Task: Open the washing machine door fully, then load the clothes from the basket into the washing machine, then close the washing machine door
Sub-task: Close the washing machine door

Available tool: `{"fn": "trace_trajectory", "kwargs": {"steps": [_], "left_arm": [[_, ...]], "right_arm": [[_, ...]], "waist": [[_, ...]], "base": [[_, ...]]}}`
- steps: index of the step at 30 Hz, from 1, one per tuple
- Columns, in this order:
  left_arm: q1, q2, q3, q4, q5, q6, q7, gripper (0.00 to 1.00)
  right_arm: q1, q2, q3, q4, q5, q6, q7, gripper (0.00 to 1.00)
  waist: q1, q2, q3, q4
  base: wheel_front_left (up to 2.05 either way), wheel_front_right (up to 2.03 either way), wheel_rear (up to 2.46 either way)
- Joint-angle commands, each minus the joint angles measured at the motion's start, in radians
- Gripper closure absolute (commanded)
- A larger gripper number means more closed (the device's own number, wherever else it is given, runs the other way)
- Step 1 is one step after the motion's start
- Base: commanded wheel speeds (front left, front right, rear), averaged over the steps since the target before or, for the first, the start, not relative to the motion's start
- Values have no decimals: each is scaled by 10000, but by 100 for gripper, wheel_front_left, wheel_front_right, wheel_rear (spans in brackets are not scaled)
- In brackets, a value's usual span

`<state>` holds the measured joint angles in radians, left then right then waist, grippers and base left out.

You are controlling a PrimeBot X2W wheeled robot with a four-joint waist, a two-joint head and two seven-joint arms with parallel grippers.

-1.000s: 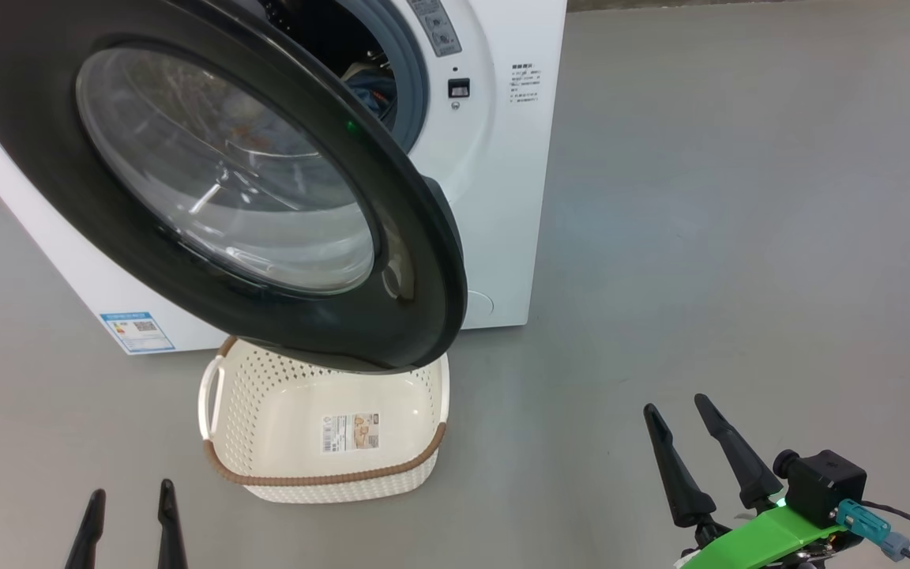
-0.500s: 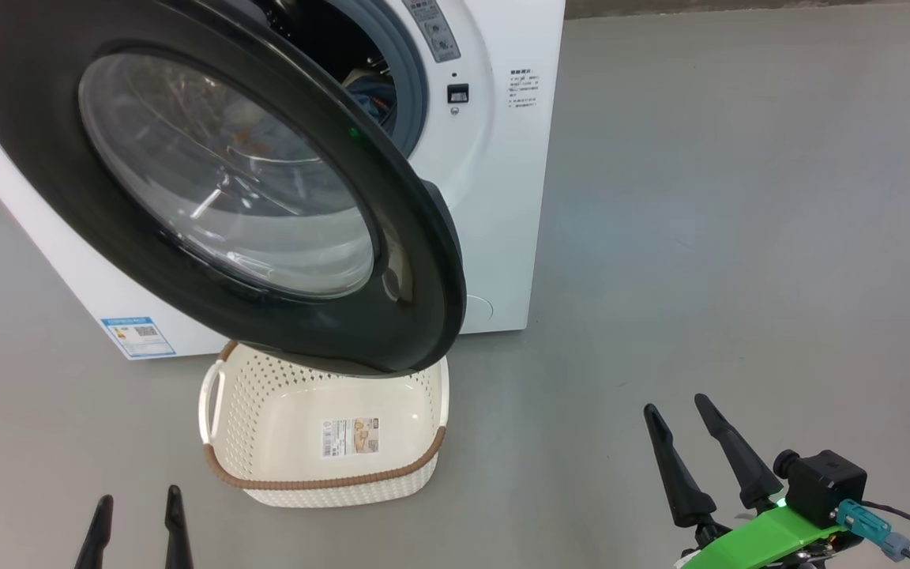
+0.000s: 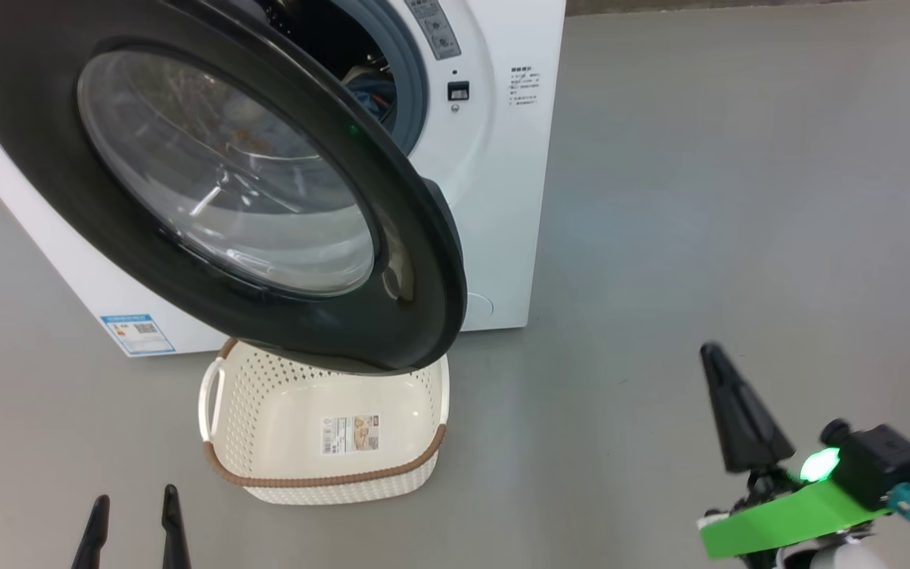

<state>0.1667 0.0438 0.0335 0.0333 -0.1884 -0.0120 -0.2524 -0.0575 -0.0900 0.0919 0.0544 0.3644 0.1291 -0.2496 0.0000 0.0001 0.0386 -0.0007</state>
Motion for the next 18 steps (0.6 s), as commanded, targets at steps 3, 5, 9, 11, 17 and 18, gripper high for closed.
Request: {"fn": "trace_trajectory", "kwargs": {"steps": [3, 5, 9, 11, 17, 18], "left_arm": [[-180, 64, 313, -303, -134, 105, -93, 0], [-245, 64, 271, -309, -149, 109, -93, 0], [-378, 64, 107, -307, -193, 108, -93, 0], [-437, 64, 9, -272, -246, 112, -93, 0], [-734, 64, -255, -210, -402, 111, -93, 0], [-789, 64, -299, -209, -434, 111, -93, 0]], "right_arm": [[-171, 56, 167, -1231, -202, 16, -118, 100], [-250, 9, 346, -2051, -243, 16, -119, 100], [-500, -216, 794, -3472, -259, 16, -120, 100], [-666, -416, 1119, -3994, -285, 16, -120, 100], [-1398, -1426, 2597, -4706, -418, 16, -121, 100], [-1530, -1597, 2884, -4662, -396, 16, -121, 100]], "waist": [[0, -1, 80, 46], [0, -1, 139, 95], [0, -1, 279, 252], [0, -1, 358, 371], [0, -1, 600, 859], [0, -1, 640, 956]], "base": [[0, 0, 0], [0, 0, 0], [0, 0, 0], [0, 0, 0], [0, 0, 0], [0, 0, 0]]}}
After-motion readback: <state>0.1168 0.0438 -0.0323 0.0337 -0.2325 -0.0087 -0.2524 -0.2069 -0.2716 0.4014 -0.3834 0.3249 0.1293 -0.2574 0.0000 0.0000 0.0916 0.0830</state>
